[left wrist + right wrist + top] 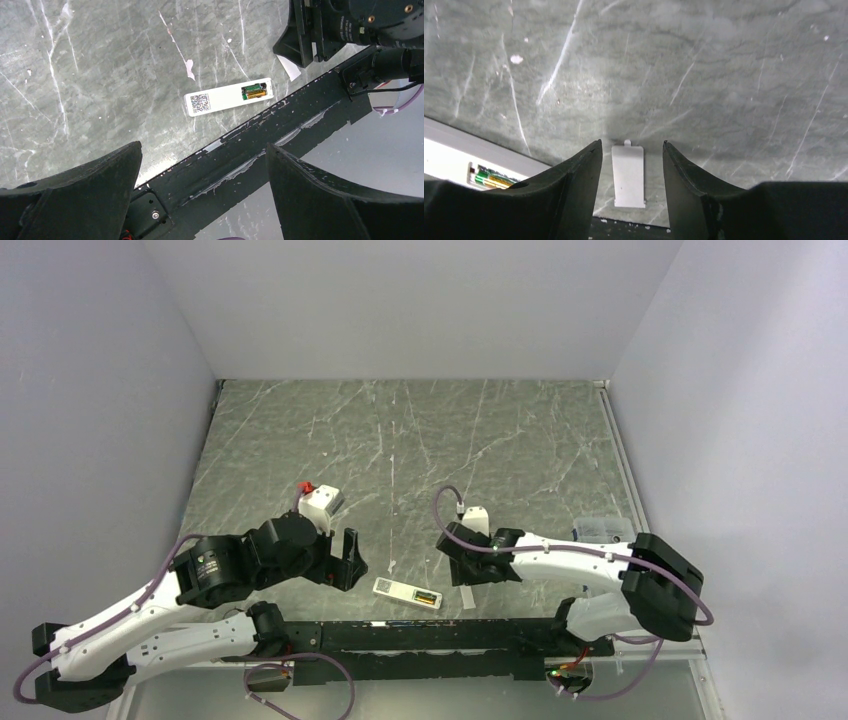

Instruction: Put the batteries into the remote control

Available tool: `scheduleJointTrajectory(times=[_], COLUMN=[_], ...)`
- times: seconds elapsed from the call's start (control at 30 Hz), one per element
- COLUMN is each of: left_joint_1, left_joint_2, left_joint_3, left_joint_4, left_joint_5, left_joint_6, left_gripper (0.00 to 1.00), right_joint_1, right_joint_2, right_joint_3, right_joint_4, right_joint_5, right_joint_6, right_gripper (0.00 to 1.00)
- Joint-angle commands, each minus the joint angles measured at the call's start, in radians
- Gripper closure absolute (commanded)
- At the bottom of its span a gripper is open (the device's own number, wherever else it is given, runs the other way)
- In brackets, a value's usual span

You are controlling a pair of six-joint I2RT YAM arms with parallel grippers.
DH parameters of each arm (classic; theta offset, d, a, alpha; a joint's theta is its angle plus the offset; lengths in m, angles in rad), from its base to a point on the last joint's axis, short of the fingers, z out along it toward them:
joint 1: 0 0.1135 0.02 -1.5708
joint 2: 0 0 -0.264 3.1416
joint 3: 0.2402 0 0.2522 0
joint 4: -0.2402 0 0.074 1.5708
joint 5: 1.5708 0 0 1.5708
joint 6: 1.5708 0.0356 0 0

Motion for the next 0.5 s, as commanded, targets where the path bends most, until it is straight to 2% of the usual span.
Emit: scheduleJointTrajectory(times=[0.0,0.1,0.3,0.47], left_joint_1=[0.001,0.001,0.001,0.001], left_joint_2=[0.000,0.000,-0.004,-0.004], left_joint_3=[0.001,0.001,0.001,0.001], left_joint_4=[0.025,0.025,0.025,0.027], left_joint_5=[-0.011,-0.014,-0.014,-0.013], left_joint_6=[0.005,0.005,0.005,0.008], left_gripper=[0.00,0.01,0.01,0.01], right_joint_1=[-0.042,-0.059,-0.064,-0.060], right_joint_2=[0.018,0.045,0.082,0.052], right_joint_3=[0.040,0.048,0.045,-0.003], right_joint_4=[0.064,0.075,0.085,0.092], right_joint_5=[0.000,0.003,-0.015,-0.037], right_joint_6=[-0.052,-0.069,-0.075,-0.050], right_gripper=[0.51,0.54,0.68,0.73])
